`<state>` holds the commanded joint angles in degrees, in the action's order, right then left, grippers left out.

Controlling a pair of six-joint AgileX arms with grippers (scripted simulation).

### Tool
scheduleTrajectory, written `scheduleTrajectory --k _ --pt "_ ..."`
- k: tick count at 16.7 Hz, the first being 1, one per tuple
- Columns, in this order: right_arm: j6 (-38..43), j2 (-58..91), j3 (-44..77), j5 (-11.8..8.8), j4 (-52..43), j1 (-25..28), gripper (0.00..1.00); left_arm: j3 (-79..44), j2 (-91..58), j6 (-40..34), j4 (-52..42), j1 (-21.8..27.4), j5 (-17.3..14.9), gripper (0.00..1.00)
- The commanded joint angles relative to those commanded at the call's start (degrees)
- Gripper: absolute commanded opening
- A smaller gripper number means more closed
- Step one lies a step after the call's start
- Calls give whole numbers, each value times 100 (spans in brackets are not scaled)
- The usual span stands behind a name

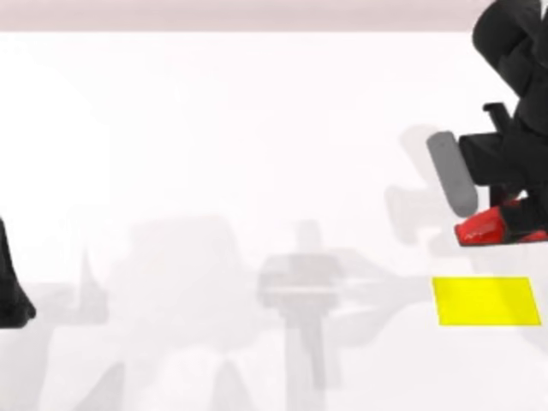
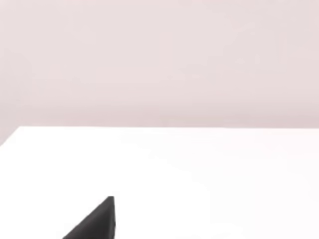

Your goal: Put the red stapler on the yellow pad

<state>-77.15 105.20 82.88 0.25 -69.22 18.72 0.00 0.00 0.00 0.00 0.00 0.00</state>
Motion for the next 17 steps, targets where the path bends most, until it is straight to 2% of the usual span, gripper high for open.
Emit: scheduleTrajectory --k 4,10,17 --pt "670 -584 -692 1 220 101 0 0 0 0 0 0 0 100" --pt "694 -555 -764 3 298 74 0 0 0 0 0 0 0 100" --pt "691 -42 -1844 3 1967 88 0 0 0 0 0 0 0 100"
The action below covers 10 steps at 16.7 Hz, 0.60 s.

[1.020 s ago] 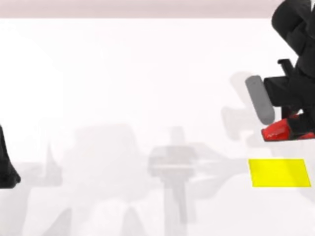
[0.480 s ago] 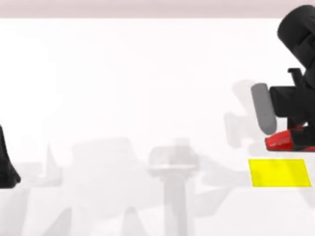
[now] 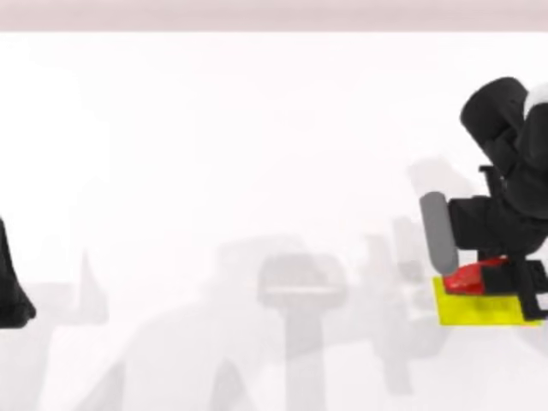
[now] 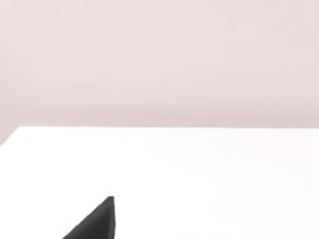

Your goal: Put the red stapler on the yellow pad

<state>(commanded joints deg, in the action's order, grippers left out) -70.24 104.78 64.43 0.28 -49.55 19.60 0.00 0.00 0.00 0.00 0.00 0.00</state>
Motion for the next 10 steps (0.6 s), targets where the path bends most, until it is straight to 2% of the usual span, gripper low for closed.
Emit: scheduleTrajectory --k 3,7,10 --pt "-4 169 -344 1 476 4 0 0 0 0 0 0 0 100" --pt "-3 184 -373 1 512 3 0 0 0 0 0 0 0 100" --pt "-3 184 -373 1 512 3 23 0 0 0 0 0 0 100"
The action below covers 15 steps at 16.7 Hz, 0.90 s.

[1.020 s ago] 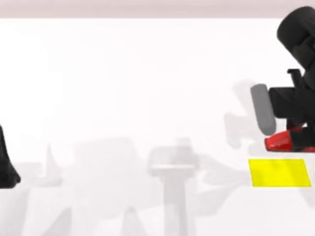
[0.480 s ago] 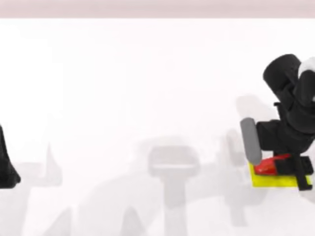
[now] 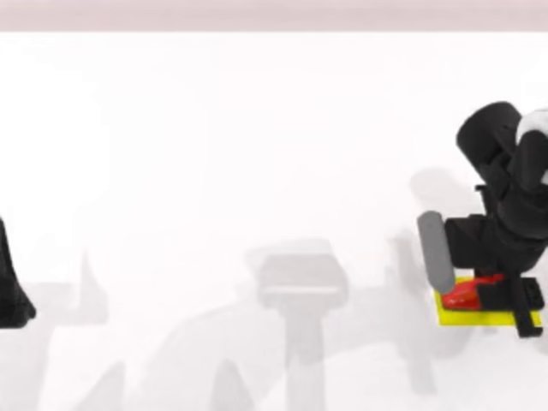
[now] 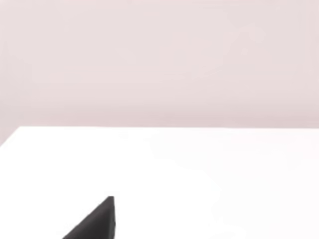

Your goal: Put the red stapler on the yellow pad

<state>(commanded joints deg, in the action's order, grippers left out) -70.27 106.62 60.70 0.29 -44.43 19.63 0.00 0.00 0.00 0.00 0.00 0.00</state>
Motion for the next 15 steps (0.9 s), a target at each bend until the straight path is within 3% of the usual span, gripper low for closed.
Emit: scheduleTrajectory --k 10,15 --pt "0 0 0 0 0 0 98 0 0 0 0 0 0 100" --pt "0 0 0 0 0 0 100 0 0 0 0 0 0 100"
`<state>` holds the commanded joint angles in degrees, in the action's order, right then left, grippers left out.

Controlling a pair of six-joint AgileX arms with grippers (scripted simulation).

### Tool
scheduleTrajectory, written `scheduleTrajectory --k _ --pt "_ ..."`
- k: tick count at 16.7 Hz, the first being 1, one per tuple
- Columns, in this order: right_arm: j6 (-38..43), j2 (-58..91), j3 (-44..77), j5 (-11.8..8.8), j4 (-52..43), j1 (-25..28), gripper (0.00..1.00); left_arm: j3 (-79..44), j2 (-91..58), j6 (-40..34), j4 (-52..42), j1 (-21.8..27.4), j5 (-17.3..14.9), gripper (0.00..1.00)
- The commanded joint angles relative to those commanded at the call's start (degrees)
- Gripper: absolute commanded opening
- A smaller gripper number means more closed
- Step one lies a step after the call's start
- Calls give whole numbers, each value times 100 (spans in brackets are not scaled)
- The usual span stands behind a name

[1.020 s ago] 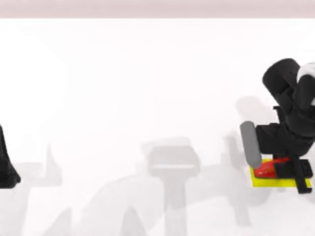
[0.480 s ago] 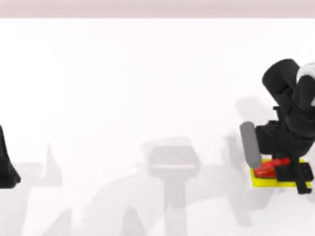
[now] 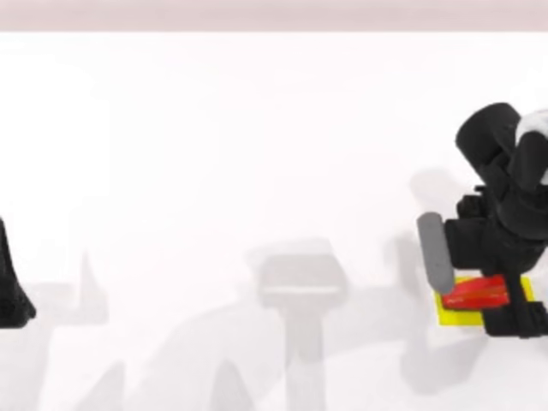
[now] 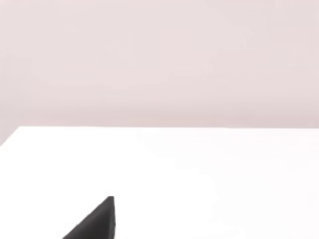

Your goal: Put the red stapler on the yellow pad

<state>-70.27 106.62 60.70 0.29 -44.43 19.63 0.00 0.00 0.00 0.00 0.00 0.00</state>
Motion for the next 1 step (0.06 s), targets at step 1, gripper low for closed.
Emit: scheduleTrajectory --k 1 --pt "0 0 0 0 0 0 100 0 0 0 0 0 0 100"
